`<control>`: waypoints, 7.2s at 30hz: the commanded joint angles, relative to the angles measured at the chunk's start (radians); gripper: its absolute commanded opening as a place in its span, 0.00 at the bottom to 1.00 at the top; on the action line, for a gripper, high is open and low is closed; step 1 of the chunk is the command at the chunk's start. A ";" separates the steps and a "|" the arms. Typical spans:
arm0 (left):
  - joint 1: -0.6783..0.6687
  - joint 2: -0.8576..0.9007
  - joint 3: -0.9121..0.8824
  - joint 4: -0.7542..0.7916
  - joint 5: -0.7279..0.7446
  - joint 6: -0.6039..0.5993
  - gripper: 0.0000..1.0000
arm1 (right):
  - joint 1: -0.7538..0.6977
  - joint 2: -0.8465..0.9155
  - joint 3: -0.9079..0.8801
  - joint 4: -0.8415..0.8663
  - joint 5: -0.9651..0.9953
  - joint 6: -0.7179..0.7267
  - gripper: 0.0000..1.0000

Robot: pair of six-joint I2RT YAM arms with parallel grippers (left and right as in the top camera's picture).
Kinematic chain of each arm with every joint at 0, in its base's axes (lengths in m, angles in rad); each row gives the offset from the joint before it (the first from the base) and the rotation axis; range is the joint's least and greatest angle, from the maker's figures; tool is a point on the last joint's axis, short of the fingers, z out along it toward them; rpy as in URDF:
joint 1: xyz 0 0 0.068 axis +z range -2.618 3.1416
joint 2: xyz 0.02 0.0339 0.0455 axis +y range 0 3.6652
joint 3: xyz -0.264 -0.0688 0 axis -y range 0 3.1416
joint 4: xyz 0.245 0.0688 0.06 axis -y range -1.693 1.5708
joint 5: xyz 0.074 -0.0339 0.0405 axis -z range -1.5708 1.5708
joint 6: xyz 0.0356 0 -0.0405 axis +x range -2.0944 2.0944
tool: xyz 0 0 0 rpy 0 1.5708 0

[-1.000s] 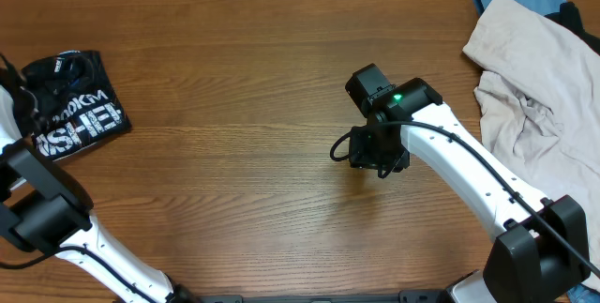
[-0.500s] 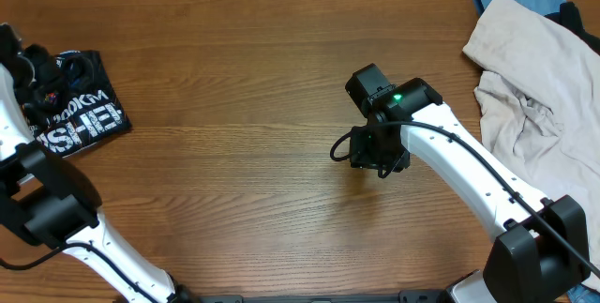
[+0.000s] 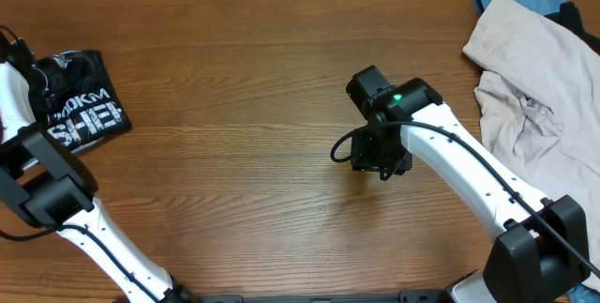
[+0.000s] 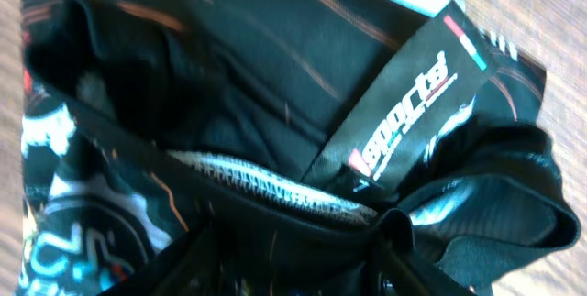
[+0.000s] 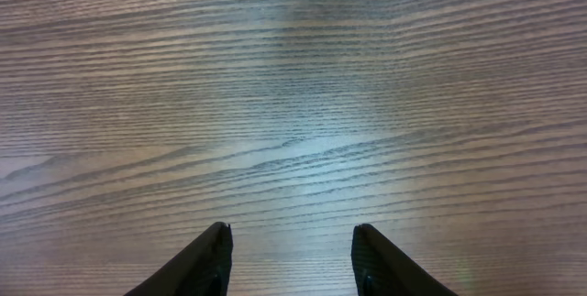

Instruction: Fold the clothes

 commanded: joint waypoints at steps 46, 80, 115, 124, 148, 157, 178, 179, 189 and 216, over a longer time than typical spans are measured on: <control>-0.132 -0.099 0.560 -0.435 -0.084 -0.061 0.91 | -0.121 -0.027 0.027 0.272 0.012 -0.004 1.00; -0.906 -0.524 0.033 -0.861 -0.106 -0.123 1.00 | -0.362 -0.543 -0.117 0.174 0.024 -0.204 1.00; -1.092 -1.675 -0.946 -0.273 -0.409 -0.115 1.00 | -0.362 -0.801 -0.525 0.400 0.040 -0.178 1.00; -1.092 -1.675 -0.946 -0.275 -0.409 -0.115 1.00 | -0.362 -0.729 -0.526 0.400 0.039 -0.178 1.00; -1.092 -1.675 -0.946 -0.275 -0.409 -0.115 1.00 | -0.363 -1.643 -1.060 0.874 0.064 -0.437 1.00; -1.092 -1.675 -0.946 -0.275 -0.409 -0.115 1.00 | -0.363 -1.679 -1.213 1.091 0.042 -0.584 1.00; -1.092 -1.675 -0.946 -0.275 -0.409 -0.115 1.00 | -0.370 -1.679 -1.291 1.122 0.050 -0.599 1.00; -1.092 -1.675 -0.946 -0.275 -0.409 -0.115 1.00 | -0.370 -1.679 -1.291 1.122 0.050 -0.599 1.00; -1.092 -1.675 -0.946 -0.275 -0.409 -0.115 1.00 | -0.370 -1.679 -1.291 1.122 0.050 -0.599 1.00; -0.648 -1.921 -1.434 0.052 -0.068 0.023 1.00 | -0.370 -1.679 -1.291 1.122 0.050 -0.599 1.00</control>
